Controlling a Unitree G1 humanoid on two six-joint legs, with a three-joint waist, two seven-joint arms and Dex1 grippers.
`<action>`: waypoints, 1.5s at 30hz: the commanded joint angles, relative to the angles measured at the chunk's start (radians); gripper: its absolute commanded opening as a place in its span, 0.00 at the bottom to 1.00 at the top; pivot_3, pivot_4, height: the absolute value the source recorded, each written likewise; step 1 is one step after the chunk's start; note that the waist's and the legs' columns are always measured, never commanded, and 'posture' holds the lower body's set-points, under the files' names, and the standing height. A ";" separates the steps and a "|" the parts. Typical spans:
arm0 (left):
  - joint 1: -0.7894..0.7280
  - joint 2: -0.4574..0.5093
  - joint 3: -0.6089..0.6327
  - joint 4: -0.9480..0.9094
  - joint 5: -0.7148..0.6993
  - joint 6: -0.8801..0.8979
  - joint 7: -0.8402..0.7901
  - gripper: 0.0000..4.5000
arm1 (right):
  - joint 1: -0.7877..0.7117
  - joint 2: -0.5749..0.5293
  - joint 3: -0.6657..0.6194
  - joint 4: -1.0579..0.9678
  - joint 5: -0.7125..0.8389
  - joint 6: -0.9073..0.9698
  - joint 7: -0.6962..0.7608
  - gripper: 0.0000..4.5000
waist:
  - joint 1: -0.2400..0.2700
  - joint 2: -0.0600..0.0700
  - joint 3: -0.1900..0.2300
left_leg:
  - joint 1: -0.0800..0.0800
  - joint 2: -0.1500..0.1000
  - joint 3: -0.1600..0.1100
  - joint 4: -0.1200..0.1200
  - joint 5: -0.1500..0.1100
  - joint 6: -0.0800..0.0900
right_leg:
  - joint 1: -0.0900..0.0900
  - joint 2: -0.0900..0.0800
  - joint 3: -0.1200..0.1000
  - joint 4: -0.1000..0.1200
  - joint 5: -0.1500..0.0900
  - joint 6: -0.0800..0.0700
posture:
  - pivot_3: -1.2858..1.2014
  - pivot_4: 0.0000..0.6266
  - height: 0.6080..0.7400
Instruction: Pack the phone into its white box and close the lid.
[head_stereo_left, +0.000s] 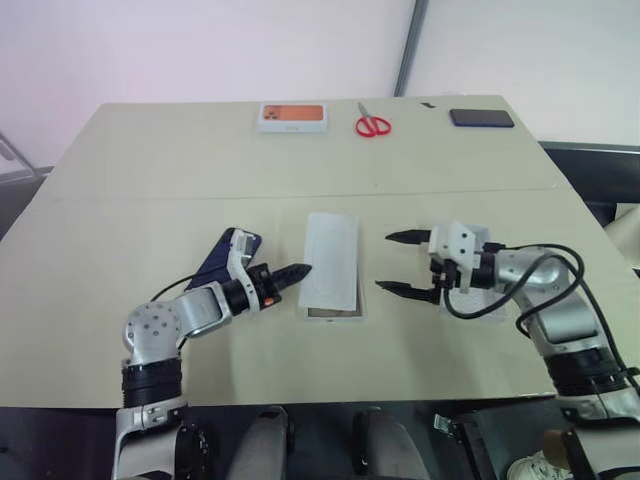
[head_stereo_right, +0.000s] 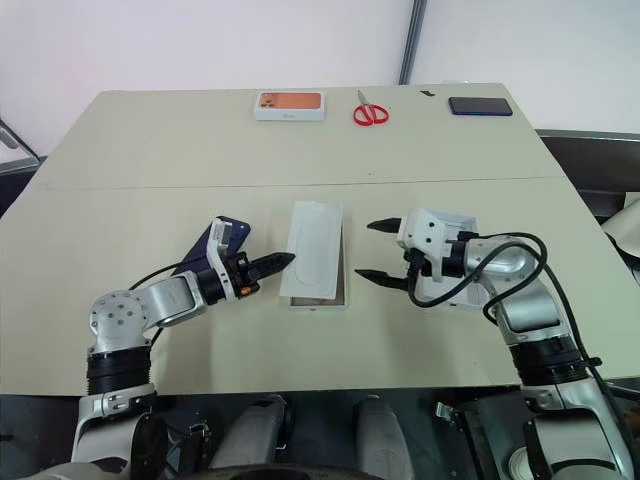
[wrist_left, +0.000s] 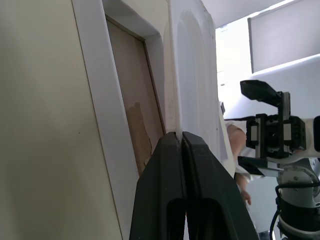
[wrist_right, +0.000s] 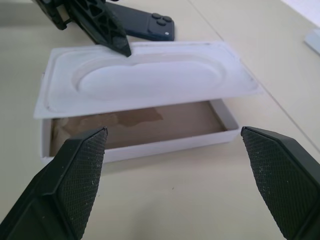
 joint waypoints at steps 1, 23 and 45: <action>0.005 0.008 -0.008 -0.057 -0.008 -0.010 0.003 0.22 | -0.022 0.005 -0.005 0.017 -0.009 -0.040 -0.003 1.00 | 0.000 0.000 0.000 | 0.000 0.000 0.000 0.000 0.000 0.000 | 0.000 0.000 0.000 0.000 0.000 0.000 | 0.52 0.24 1.00; 0.057 0.286 -0.041 -0.181 0.196 -0.413 -0.443 0.80 | -0.140 0.159 0.165 0.049 -0.155 0.064 -0.123 0.22 | -0.002 0.000 0.000 | 0.000 -0.001 0.001 -0.002 0.001 -0.001 | -0.002 0.000 0.001 0.000 0.000 -0.001 | 0.52 0.24 1.00; 0.305 0.423 -0.046 -0.170 0.422 -0.810 -0.840 0.80 | -0.232 0.266 0.363 0.126 -0.323 0.137 -0.128 0.01 | -0.008 0.001 0.000 | 0.000 0.002 0.000 -0.007 0.001 -0.002 | -0.006 0.000 0.001 0.000 0.000 -0.001 | 0.52 0.24 1.00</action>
